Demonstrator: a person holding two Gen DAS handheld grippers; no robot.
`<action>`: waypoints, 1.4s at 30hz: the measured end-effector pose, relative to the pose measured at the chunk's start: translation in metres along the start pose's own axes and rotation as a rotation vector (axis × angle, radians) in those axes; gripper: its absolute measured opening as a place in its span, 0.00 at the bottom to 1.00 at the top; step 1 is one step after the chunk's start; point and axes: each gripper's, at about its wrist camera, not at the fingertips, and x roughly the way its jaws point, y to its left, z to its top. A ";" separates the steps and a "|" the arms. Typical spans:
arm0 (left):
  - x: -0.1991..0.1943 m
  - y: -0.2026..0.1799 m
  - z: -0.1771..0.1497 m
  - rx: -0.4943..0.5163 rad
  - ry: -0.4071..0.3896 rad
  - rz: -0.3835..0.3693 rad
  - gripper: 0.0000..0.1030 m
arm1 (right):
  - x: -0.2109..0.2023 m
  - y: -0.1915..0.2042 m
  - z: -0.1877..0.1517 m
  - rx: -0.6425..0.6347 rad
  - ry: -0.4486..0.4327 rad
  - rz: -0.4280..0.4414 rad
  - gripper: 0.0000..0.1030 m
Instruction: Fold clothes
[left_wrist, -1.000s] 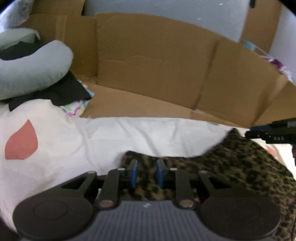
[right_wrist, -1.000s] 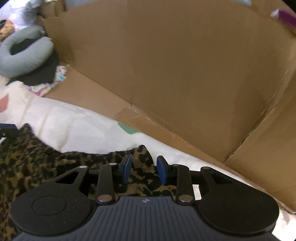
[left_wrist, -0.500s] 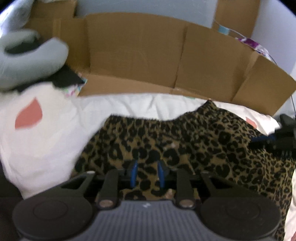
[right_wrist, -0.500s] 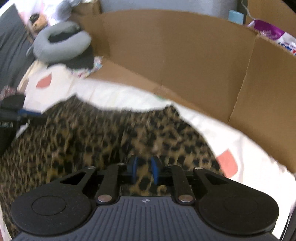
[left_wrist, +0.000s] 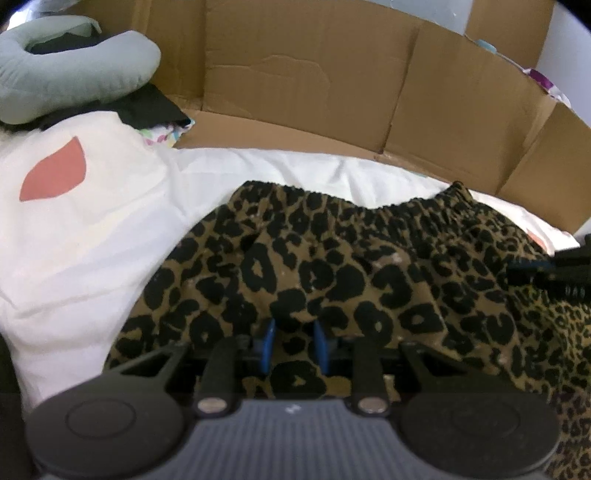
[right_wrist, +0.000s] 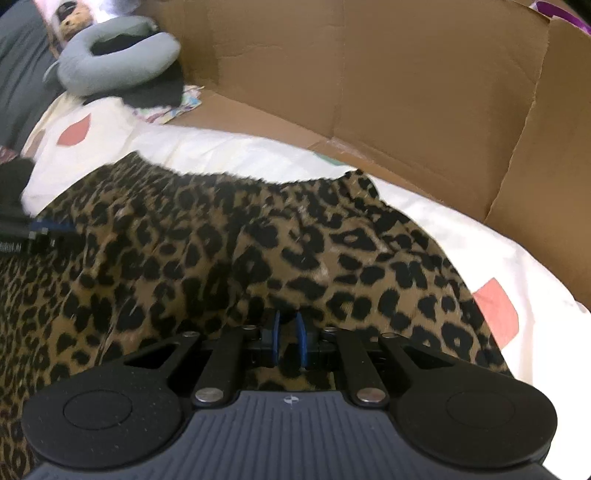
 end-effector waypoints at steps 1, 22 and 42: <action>0.000 0.000 0.000 -0.006 0.000 -0.003 0.25 | 0.001 -0.002 0.003 0.011 -0.006 -0.001 0.16; -0.079 0.002 -0.026 -0.006 -0.015 -0.042 0.49 | -0.045 0.001 -0.041 -0.003 0.043 0.080 0.30; -0.080 -0.024 -0.086 0.043 0.097 -0.073 0.50 | -0.069 0.000 -0.089 0.038 0.066 0.022 0.42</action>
